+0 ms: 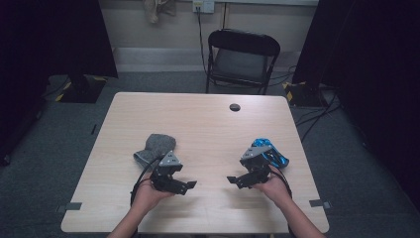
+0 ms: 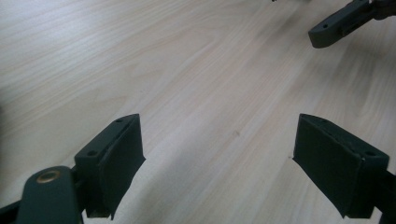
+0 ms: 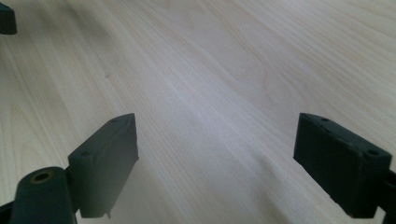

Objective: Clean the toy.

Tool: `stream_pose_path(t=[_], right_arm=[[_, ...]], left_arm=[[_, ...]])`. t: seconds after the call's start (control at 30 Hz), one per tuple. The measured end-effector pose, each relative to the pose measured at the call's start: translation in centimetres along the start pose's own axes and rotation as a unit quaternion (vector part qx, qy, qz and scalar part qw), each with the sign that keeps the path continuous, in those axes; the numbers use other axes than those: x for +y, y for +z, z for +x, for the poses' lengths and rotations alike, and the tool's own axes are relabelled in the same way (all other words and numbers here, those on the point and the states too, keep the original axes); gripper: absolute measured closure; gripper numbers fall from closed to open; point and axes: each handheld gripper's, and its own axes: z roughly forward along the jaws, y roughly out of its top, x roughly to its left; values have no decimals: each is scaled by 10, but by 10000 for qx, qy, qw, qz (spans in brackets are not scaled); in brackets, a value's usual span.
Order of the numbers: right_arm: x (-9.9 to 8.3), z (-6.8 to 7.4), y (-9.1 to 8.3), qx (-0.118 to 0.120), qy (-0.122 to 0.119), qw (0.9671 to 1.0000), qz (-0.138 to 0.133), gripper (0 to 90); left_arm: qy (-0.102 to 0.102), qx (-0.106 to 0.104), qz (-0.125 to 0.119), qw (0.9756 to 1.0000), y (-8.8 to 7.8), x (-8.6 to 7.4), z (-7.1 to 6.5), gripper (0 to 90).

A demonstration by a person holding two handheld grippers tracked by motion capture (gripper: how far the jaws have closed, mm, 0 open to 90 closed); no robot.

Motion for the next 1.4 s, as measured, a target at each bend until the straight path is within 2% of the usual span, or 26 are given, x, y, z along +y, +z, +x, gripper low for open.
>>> stream_pose_path(t=[0.07, 0.13, 0.33, 0.53, 0.77, 1.0, 1.27, 1.4], right_arm=[[-2, 0, 0, 7, 15, 10000, -26, 131], [-5, 1, 0, 7, 34, 10000, -11, 131], [-12, 5, 1, 4, -56, 10000, 61, 131], [-20, 6, 0, 35, -27, 10000, 63, 129], [-27, 9, 1, 12, -43, 9999, 118, 128], [-31, 12, 2, -15, -130, 9998, 166, 128], [-34, 17, 2, -89, -313, 9993, 184, 122], [-36, 18, 3, -87, -327, 9992, 196, 122]], left_arm=[[58, 37, 12, 10000, -1, -1, 0, 154], [21, -11, -16, 10000, -3, -3, 0, 154], [142, -8, 88, 9999, -4, -10, -3, 154], [151, -24, 106, 9998, -6, -15, -5, 153], [263, -109, 217, 9994, -2, -19, -11, 152], [398, -183, 296, 9986, -1, -23, -15, 149], [432, -229, 260, 9985, -3, -26, -17, 148], [464, -239, 266, 9983, -4, -29, -17, 149]])
